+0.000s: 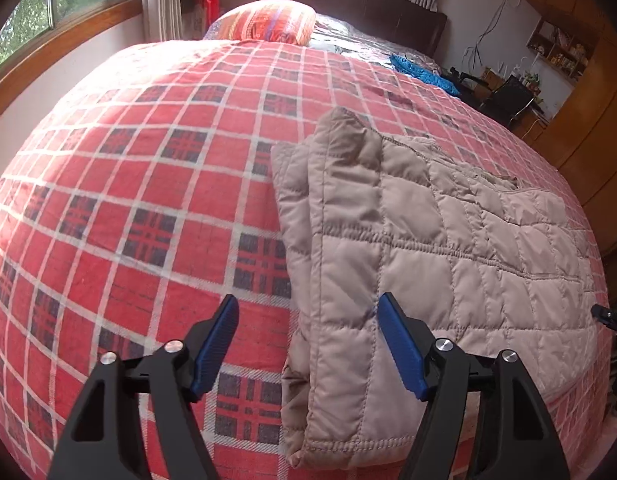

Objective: Fold large clothes

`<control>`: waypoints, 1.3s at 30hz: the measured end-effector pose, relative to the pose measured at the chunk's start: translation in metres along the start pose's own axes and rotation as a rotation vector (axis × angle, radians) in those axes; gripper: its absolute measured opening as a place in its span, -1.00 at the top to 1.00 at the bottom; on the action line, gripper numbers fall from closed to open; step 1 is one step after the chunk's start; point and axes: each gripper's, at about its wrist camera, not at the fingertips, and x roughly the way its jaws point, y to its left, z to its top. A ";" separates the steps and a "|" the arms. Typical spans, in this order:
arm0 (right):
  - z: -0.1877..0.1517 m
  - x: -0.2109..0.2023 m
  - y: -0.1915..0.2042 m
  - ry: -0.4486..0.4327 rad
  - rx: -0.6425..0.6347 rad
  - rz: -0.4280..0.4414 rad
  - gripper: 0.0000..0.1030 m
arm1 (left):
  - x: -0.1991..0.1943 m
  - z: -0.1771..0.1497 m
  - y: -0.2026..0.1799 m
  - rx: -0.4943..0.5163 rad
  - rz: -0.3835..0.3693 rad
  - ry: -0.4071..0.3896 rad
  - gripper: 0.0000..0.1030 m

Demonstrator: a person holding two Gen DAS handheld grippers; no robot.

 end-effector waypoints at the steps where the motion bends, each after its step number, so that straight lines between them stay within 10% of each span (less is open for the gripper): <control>1: -0.002 -0.002 -0.001 0.000 0.007 0.013 0.53 | 0.000 -0.002 0.001 -0.016 -0.030 0.009 0.42; 4: -0.004 -0.013 -0.004 -0.019 0.032 0.068 0.79 | -0.006 -0.006 0.000 -0.025 -0.047 0.002 0.76; 18: -0.007 0.017 -0.016 0.034 0.057 0.019 0.79 | 0.004 -0.026 0.001 -0.006 0.005 -0.021 0.77; 21: -0.007 0.007 -0.008 0.006 0.021 -0.009 0.58 | -0.004 -0.024 -0.001 -0.006 0.026 -0.016 0.49; 24: -0.012 -0.007 -0.003 -0.041 0.008 0.031 -0.16 | -0.021 -0.020 0.004 -0.014 0.002 -0.058 -0.51; 39: 0.017 0.017 -0.036 -0.036 0.113 0.119 -0.42 | 0.026 0.015 0.021 -0.043 -0.107 0.059 -0.61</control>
